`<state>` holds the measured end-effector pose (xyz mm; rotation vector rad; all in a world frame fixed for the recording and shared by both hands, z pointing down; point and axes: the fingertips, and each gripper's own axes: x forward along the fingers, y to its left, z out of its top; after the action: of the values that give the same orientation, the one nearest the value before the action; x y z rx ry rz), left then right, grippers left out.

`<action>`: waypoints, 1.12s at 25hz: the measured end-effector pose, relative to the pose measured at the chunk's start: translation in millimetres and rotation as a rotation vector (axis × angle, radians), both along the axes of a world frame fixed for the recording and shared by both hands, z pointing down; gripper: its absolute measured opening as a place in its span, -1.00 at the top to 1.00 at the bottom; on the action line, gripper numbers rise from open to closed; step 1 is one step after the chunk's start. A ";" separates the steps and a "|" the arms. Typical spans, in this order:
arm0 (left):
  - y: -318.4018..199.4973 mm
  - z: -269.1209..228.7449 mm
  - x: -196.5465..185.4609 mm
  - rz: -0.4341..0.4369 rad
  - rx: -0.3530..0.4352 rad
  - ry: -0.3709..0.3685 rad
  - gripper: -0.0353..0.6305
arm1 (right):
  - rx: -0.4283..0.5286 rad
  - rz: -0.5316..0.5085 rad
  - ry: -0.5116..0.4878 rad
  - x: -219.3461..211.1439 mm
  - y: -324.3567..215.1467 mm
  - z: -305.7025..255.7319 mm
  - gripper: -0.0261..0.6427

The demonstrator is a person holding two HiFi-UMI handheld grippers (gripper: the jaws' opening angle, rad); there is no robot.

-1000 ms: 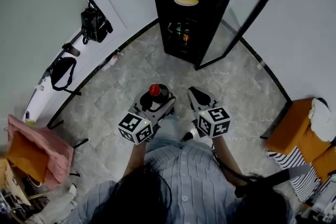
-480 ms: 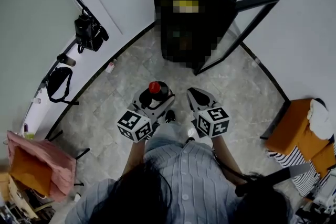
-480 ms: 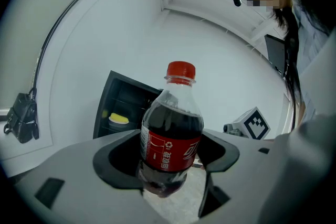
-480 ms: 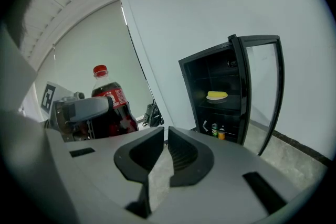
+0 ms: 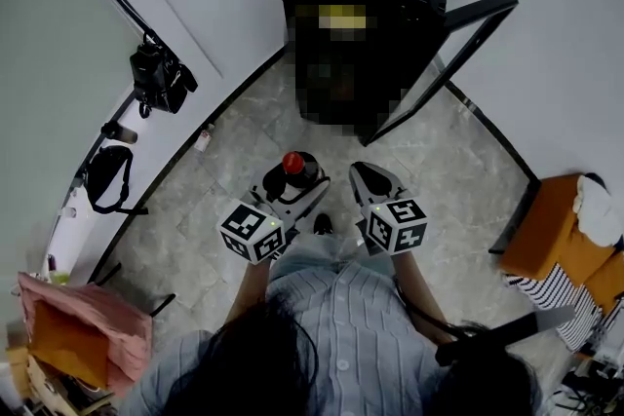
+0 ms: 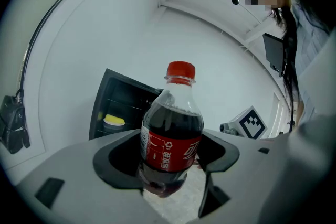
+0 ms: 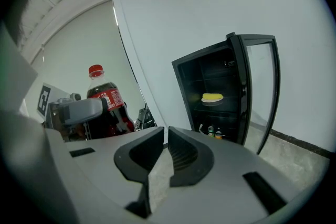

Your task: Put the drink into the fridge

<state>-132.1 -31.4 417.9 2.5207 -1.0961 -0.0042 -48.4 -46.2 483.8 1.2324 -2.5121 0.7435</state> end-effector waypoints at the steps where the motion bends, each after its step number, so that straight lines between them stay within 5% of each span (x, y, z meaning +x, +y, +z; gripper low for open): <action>1: -1.0 1.1 -1.9 0.005 -0.001 -0.001 -0.08 | 0.001 0.001 0.001 -2.6 -0.9 0.4 0.82; 16: -15.8 12.8 -20.5 -0.008 -0.040 0.002 -0.08 | -0.028 0.015 -0.005 -12.2 -18.9 7.5 0.82; 28: -81.7 26.1 -2.1 0.046 -0.047 -0.002 -0.08 | -0.013 -0.022 -0.021 -13.4 -68.3 17.7 0.82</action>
<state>-134.2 -113.2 443.9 2.5036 -1.0272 0.0367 -61.8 -114.5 501.5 1.1967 -2.5300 0.7699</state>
